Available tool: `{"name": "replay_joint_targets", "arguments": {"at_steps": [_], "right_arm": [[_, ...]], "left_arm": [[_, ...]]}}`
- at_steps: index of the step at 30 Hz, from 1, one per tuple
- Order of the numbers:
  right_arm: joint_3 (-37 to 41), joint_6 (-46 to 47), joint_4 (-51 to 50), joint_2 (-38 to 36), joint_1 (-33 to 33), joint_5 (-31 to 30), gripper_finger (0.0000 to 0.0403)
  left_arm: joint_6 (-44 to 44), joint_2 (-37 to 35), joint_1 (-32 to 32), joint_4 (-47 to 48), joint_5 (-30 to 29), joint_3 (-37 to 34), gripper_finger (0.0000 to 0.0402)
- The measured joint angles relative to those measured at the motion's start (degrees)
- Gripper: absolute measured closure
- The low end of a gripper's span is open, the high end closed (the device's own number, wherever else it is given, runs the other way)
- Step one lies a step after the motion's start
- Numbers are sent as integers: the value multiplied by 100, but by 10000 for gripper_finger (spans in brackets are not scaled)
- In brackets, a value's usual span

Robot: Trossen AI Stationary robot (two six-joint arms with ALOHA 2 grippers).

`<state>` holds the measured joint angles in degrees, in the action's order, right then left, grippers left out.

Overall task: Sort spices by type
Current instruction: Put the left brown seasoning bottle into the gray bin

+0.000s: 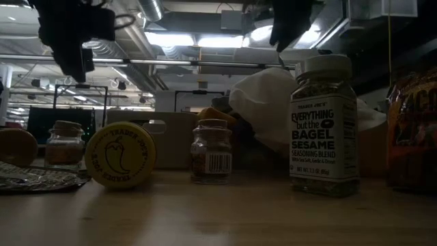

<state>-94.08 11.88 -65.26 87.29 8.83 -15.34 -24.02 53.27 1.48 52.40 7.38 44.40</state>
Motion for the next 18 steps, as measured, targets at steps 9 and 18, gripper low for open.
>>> {"name": "replay_joint_targets", "arguments": {"at_steps": [9,18], "right_arm": [[0,181,-5,-2,-649,-74,104],[2,384,-531,-2,-1267,-635,104]], "left_arm": [[-127,443,-11,-106,13,2,295],[-556,913,-13,-98,314,2,205]]}}
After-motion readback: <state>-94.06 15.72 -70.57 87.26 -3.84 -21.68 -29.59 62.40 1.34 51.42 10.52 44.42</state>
